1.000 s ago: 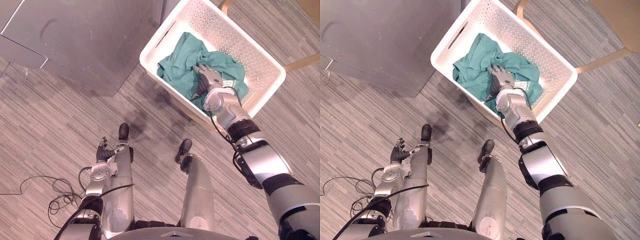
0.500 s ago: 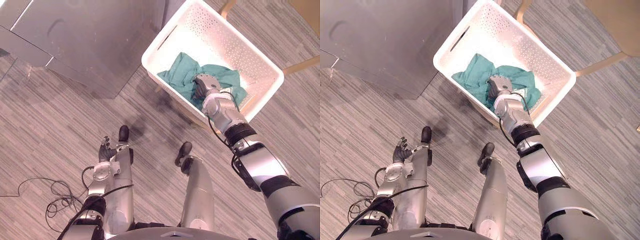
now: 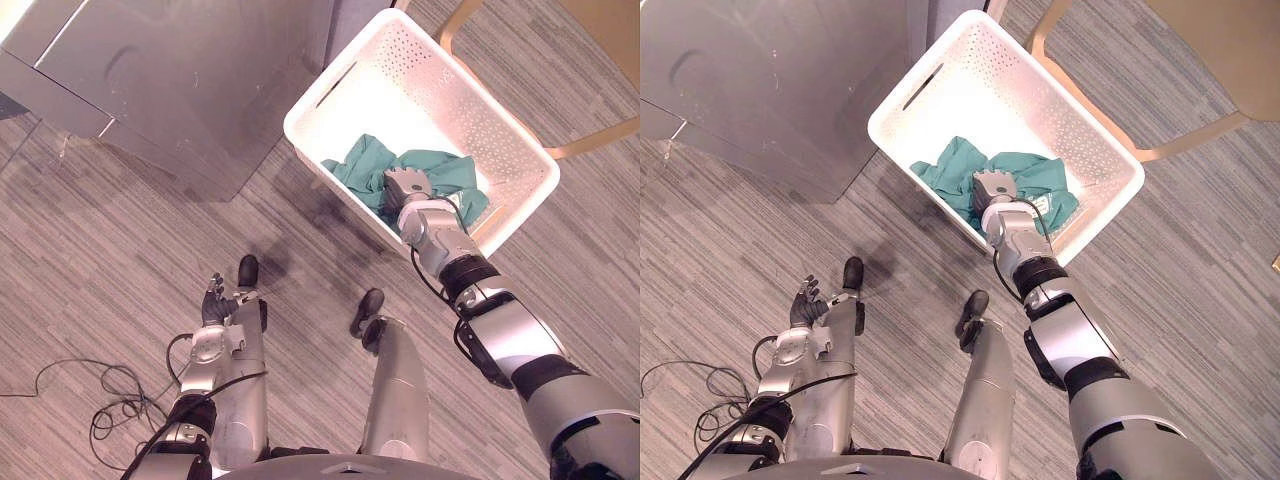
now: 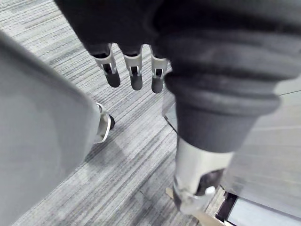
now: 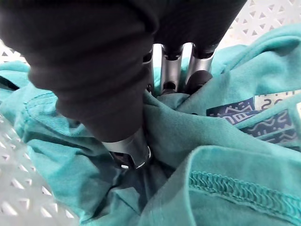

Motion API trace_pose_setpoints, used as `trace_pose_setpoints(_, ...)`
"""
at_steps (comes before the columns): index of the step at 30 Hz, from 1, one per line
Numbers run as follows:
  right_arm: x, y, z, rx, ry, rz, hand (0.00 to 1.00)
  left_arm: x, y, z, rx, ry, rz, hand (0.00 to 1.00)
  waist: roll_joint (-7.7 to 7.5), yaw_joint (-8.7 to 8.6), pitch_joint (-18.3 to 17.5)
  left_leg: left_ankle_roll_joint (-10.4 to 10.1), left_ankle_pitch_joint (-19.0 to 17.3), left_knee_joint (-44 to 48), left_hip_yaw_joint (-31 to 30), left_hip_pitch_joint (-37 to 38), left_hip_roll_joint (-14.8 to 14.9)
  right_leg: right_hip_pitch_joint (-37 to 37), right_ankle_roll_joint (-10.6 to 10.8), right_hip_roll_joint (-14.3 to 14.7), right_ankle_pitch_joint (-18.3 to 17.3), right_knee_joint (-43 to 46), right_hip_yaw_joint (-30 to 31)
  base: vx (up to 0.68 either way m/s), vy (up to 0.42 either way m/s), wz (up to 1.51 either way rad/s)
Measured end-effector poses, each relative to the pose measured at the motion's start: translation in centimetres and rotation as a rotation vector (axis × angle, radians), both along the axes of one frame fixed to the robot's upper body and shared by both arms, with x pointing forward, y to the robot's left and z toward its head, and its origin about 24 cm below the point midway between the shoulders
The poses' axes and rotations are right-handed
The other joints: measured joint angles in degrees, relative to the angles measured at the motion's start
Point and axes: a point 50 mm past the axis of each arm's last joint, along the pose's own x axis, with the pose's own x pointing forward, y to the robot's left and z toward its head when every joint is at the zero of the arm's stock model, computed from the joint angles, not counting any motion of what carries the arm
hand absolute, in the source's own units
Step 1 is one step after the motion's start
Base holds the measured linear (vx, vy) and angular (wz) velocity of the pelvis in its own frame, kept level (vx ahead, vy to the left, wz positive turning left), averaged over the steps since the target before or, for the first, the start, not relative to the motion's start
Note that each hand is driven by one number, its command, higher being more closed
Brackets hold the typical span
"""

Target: Pick up the laundry basket with both hands and put the clothes into the washing machine.

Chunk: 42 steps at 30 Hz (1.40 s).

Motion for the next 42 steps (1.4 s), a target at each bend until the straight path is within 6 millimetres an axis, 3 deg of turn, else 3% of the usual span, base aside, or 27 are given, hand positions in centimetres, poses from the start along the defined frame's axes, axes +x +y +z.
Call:
trace_pose_setpoints(2,0.1,-0.3,0.3,0.098,-0.007,-0.026,1.0,0.0,0.0,0.0,-0.002,0.0,0.003,0.0,0.0,-0.05,0.0,0.0,0.0,0.0,0.0,0.0,0.0,0.0,0.0,0.0,0.0,0.0,0.0,0.04,-0.008,0.0)
trace_pose_setpoints(4,0.2,-1.1,0.8,0.316,-0.039,-0.082,1.0,-0.1,-0.1,-0.1,-0.02,0.003,0.027,0.0,0.0,-0.07,0.0,0.0,0.0,0.1,0.0,0.0,0.0,0.1,0.0,0.0,0.0,0.0,-0.1,0.02,-0.003,0.0)
trace_pose_setpoints(6,0.2,-1.9,1.5,0.571,-0.093,-0.145,1.0,-0.1,0.0,-0.1,-0.031,0.005,0.04,0.0,0.0,-0.18,0.0,0.0,0.0,0.1,0.0,0.0,0.0,0.1,0.0,0.0,0.0,0.0,-0.1,0.0,0.0,0.0)
trace_pose_setpoints(10,0.1,-3.2,2.7,1.26,-0.245,-0.27,1.0,-0.2,0.1,-0.2,-0.048,0.009,0.08,0.0,0.0,-0.46,0.0,0.0,0.0,0.3,0.0,0.0,0.1,0.1,0.0,0.0,0.0,0.1,-0.1,0.0,0.0,0.0)
trace_pose_setpoints(15,0.0,-2.5,4.0,1.889,-0.339,-0.236,1.0,-0.4,0.3,-0.3,-0.074,0.016,0.145,0.0,0.0,-0.73,0.0,0.0,0.0,0.6,0.1,0.0,0.2,-0.1,-0.1,0.1,0.0,0.4,0.1,0.0,0.0,0.0)
trace_pose_setpoints(20,-0.2,-0.5,4.3,2.29,-0.339,-0.179,1.0,-0.4,0.2,-0.3,-0.103,0.023,0.165,0.0,0.01,-0.68,0.0,0.0,0.0,1.0,0.1,0.0,0.2,-0.2,-0.3,0.0,-0.2,1.0,0.2,0.0,0.0,0.0)
trace_pose_setpoints(28,-1.1,1.3,5.5,2.607,-0.382,-0.046,1.0,-0.5,0.2,-0.5,-0.123,0.035,0.175,0.0,0.03,-0.61,0.0,0.4,-0.2,1.0,0.1,0.7,0.0,0.0,-0.3,-0.4,-0.7,2.3,0.5,0.02,-0.017,0.01)
trace_pose_setpoints(33,-3.4,2.9,6.3,2.786,-0.417,0.124,1.0,-0.9,0.0,-1.2,-0.122,0.08,0.166,0.0,0.1,-0.69,0.1,0.0,0.0,-0.1,0.8,4.1,-0.2,2.8,-0.2,-0.8,-1.1,2.4,0.7,0.04,-0.032,0.01)
trace_pose_setpoints(39,-6.5,3.4,8.0,2.873,-0.528,0.351,1.0,-2.4,-0.2,-2.4,-0.12,0.144,0.154,0.0,0.22,-1.5,0.0,0.8,0.5,-3.9,5.3,11.3,0.4,8.7,0.2,-2.9,-3.5,2.0,0.2,0.04,-0.05,0.12)
trace_pose_setpoints(42,-7.1,3.6,8.6,2.891,-0.551,0.405,1.0,-3.1,-0.4,-3.0,-0.13,0.168,0.154,0.0,0.42,-1.82,-0.1,0.9,0.6,-4.4,6.5,14.6,-0.2,11.4,0.9,-4.0,-3.5,1.6,0.4,0.08,-0.028,0.06)
